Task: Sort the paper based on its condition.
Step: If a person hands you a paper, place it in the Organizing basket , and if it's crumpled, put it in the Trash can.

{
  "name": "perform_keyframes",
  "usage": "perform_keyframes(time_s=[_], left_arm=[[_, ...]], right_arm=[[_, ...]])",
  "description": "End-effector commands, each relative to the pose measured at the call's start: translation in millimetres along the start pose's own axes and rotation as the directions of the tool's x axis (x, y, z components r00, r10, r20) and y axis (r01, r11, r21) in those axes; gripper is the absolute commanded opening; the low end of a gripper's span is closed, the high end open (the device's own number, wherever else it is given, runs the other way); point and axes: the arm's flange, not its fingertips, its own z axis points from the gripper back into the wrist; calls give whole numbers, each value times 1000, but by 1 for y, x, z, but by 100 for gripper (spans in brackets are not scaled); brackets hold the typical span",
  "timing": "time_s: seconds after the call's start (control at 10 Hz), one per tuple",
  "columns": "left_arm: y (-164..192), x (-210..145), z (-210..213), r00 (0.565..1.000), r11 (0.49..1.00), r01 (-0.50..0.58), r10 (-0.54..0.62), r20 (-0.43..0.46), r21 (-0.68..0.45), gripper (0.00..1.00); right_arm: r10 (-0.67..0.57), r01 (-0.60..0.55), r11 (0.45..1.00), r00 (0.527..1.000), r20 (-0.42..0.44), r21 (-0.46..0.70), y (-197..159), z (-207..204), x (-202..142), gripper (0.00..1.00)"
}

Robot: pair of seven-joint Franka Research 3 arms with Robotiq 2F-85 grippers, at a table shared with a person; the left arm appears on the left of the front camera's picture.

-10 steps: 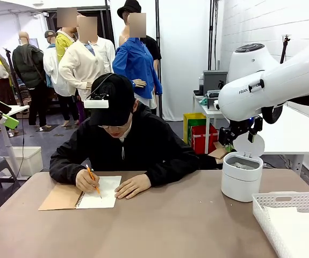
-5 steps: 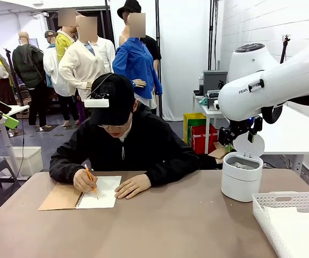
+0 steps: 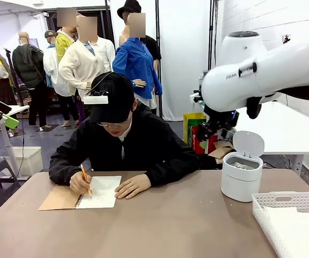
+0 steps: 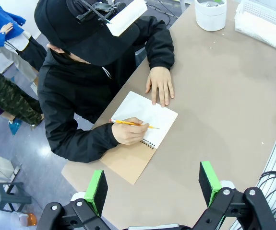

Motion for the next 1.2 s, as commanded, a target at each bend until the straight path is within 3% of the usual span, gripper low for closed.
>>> perform_keyframes(time_s=[0.0, 0.3, 0.7, 1.1], left_arm=[[2, 0, 0, 1000, 1000, -2, 2, 5, 9, 100], [2, 0, 0, 1000, 1000, -2, 2, 5, 9, 100], [2, 0, 0, 1000, 1000, -2, 2, 5, 9, 100], [2, 0, 0, 1000, 1000, -2, 2, 5, 9, 100]], right_arm=[[89, -99, 987, 993, 80, 130, 8, 11, -9, 100], [196, -281, 921, 933, 302, 269, 48, 44, -11, 100], [245, -387, 885, 860, 448, 259, 77, 71, -18, 100], [266, -384, 895, 869, 418, 228, 101, 99, -7, 100]])
